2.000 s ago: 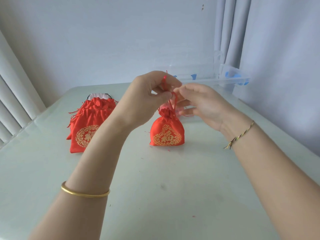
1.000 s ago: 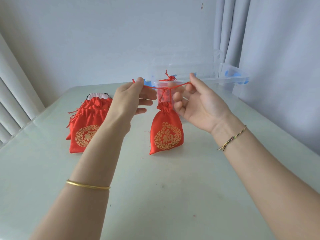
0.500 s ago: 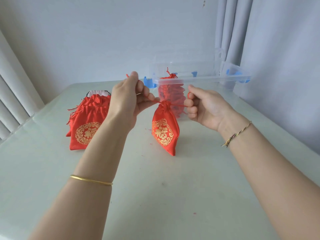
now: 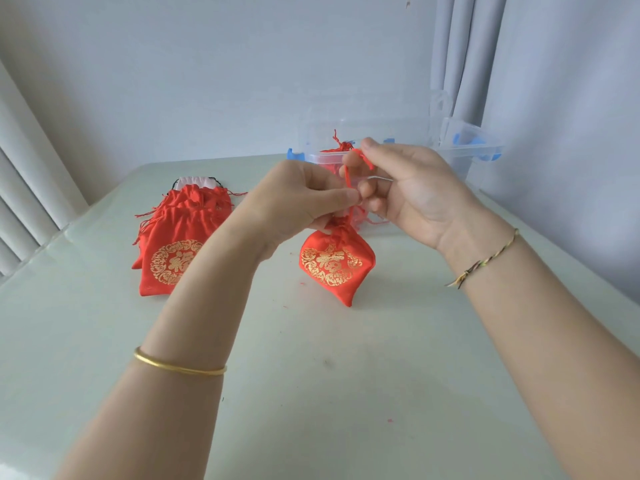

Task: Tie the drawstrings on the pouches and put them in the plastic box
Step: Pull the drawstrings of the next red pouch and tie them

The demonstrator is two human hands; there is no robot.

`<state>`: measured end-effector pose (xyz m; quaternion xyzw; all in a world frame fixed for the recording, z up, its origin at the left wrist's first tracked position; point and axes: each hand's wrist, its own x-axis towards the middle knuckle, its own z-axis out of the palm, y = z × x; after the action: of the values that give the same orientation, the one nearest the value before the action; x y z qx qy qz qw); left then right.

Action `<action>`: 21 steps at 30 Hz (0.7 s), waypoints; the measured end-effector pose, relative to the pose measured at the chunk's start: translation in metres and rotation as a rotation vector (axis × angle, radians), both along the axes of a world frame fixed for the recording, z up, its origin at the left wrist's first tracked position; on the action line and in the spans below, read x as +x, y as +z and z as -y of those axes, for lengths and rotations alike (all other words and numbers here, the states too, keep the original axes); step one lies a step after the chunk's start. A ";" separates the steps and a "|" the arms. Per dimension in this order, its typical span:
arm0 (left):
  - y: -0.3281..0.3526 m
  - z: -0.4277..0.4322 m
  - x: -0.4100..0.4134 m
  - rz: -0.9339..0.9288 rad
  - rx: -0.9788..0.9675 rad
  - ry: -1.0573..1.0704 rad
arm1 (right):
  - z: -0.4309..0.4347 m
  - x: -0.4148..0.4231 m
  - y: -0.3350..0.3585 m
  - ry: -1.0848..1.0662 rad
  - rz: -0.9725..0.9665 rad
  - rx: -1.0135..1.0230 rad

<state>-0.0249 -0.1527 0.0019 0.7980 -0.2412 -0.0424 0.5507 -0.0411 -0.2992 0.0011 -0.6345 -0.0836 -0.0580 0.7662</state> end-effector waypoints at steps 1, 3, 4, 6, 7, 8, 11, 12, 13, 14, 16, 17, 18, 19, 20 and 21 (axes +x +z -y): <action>0.000 0.000 0.001 -0.006 -0.019 0.008 | 0.001 0.000 0.000 -0.019 -0.019 -0.028; -0.001 -0.001 0.004 -0.025 -0.064 0.025 | 0.003 0.000 0.000 -0.045 -0.079 -0.062; -0.001 -0.002 0.006 -0.034 -0.079 0.032 | 0.003 0.000 -0.001 -0.040 -0.113 -0.052; -0.001 -0.003 0.007 -0.041 -0.092 0.039 | 0.001 -0.001 -0.001 -0.013 -0.148 -0.007; -0.001 -0.003 0.007 -0.039 -0.095 0.046 | 0.000 -0.002 -0.001 -0.007 -0.141 0.001; -0.001 -0.003 0.007 -0.036 -0.101 0.055 | -0.001 -0.002 -0.001 -0.009 -0.122 -0.006; 0.000 -0.003 0.006 -0.047 -0.146 0.106 | -0.001 -0.001 -0.003 -0.038 -0.028 -0.101; 0.000 -0.003 0.006 -0.054 -0.159 0.128 | -0.001 0.000 -0.004 -0.053 0.017 -0.167; 0.001 -0.002 0.005 -0.059 -0.170 0.149 | -0.001 0.000 -0.006 -0.074 0.071 -0.253; 0.001 -0.002 0.004 -0.063 -0.182 0.166 | -0.003 0.001 -0.008 -0.100 0.127 -0.345; 0.002 -0.002 0.003 -0.072 -0.210 0.188 | -0.007 0.002 -0.012 -0.147 0.237 -0.493; 0.002 -0.002 0.003 -0.075 -0.221 0.195 | -0.009 0.003 -0.013 -0.167 0.288 -0.543; 0.002 -0.002 0.002 -0.075 -0.228 0.201 | -0.010 0.003 -0.015 -0.190 0.333 -0.584; 0.002 -0.002 0.002 -0.078 -0.234 0.205 | -0.012 0.003 -0.016 -0.216 0.370 -0.622; 0.002 -0.002 0.002 -0.081 -0.238 0.207 | -0.012 0.004 -0.017 -0.245 0.400 -0.657; 0.002 -0.002 0.002 -0.085 -0.240 0.208 | -0.013 0.004 -0.018 -0.281 0.429 -0.693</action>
<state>-0.0229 -0.1503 0.0044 0.7445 -0.1373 0.0104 0.6533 -0.0375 -0.2864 -0.0164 -0.8330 -0.1683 -0.2608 0.4580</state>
